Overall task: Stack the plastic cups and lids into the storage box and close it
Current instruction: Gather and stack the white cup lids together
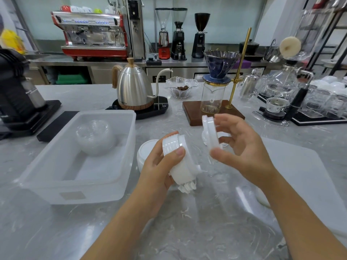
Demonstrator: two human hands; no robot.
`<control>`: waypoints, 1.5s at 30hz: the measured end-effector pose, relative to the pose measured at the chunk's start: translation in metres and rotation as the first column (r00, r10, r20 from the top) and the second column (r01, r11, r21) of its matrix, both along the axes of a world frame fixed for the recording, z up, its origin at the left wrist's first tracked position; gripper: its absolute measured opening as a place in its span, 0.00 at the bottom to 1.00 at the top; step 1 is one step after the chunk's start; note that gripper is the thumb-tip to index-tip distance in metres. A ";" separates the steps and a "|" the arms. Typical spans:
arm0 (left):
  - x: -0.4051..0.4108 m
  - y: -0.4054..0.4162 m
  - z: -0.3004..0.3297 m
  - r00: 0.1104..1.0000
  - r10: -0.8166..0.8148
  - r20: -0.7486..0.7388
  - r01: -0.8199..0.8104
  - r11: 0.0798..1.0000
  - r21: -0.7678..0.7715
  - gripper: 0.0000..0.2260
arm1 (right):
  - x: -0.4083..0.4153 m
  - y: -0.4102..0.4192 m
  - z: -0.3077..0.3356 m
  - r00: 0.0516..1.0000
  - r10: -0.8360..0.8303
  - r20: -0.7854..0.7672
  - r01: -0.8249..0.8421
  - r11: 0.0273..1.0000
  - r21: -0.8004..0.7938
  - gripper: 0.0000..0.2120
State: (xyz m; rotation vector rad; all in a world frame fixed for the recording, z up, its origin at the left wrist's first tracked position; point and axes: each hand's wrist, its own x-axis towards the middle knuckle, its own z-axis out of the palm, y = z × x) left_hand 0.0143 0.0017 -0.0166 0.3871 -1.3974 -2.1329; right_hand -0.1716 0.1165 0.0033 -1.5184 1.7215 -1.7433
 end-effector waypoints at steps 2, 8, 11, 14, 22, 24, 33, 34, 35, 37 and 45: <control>0.000 -0.001 0.001 1.000 -0.008 -0.007 0.008 1.000 0.006 0.36 | 0.005 0.002 0.002 0.989 0.151 -0.002 -0.151 0.989 -0.001 0.33; 0.000 0.000 -0.001 1.000 -0.024 -0.009 0.024 1.000 -0.011 0.34 | 0.014 0.000 -0.003 0.967 0.249 -0.046 -0.244 0.966 0.085 0.37; 0.000 -0.001 -0.002 0.999 -0.037 -0.020 0.037 0.999 -0.014 0.33 | 0.017 -0.001 -0.004 0.967 0.244 -0.069 -0.236 0.966 0.101 0.37; 0.000 -0.001 -0.003 0.999 -0.034 -0.016 0.034 0.999 -0.008 0.31 | 0.019 -0.002 -0.004 0.969 0.236 -0.070 -0.226 0.966 0.122 0.38; 0.001 -0.002 -0.005 0.999 -0.046 -0.020 0.047 0.999 0.012 0.28 | 0.023 -0.004 -0.006 0.966 0.247 -0.073 -0.237 0.963 0.127 0.37; 0.001 -0.003 -0.005 0.999 -0.039 -0.005 0.039 0.999 0.003 0.30 | 0.024 -0.005 -0.007 0.965 0.248 -0.080 -0.238 0.964 0.123 0.37; 0.004 -0.004 -0.004 0.998 -0.052 0.032 0.053 0.998 -0.019 0.32 | 0.023 -0.005 -0.010 0.964 0.254 -0.077 -0.242 0.960 0.142 0.38; 0.004 -0.004 -0.004 0.998 -0.049 0.035 0.050 0.999 -0.017 0.32 | 0.023 -0.005 -0.011 0.964 0.255 -0.081 -0.241 0.959 0.148 0.39; 0.004 -0.004 -0.005 0.998 -0.045 0.040 0.046 0.999 -0.016 0.32 | 0.023 -0.005 -0.011 0.963 0.254 -0.086 -0.240 0.959 0.154 0.39; 0.005 -0.005 -0.005 0.998 -0.035 0.051 0.036 0.999 -0.017 0.32 | 0.022 -0.005 -0.011 0.963 0.250 -0.100 -0.233 0.959 0.159 0.39; 0.004 -0.007 -0.004 0.997 -0.011 0.071 0.013 0.999 -0.035 0.35 | 0.022 -0.007 -0.010 0.957 0.274 -0.091 -0.252 0.947 0.199 0.40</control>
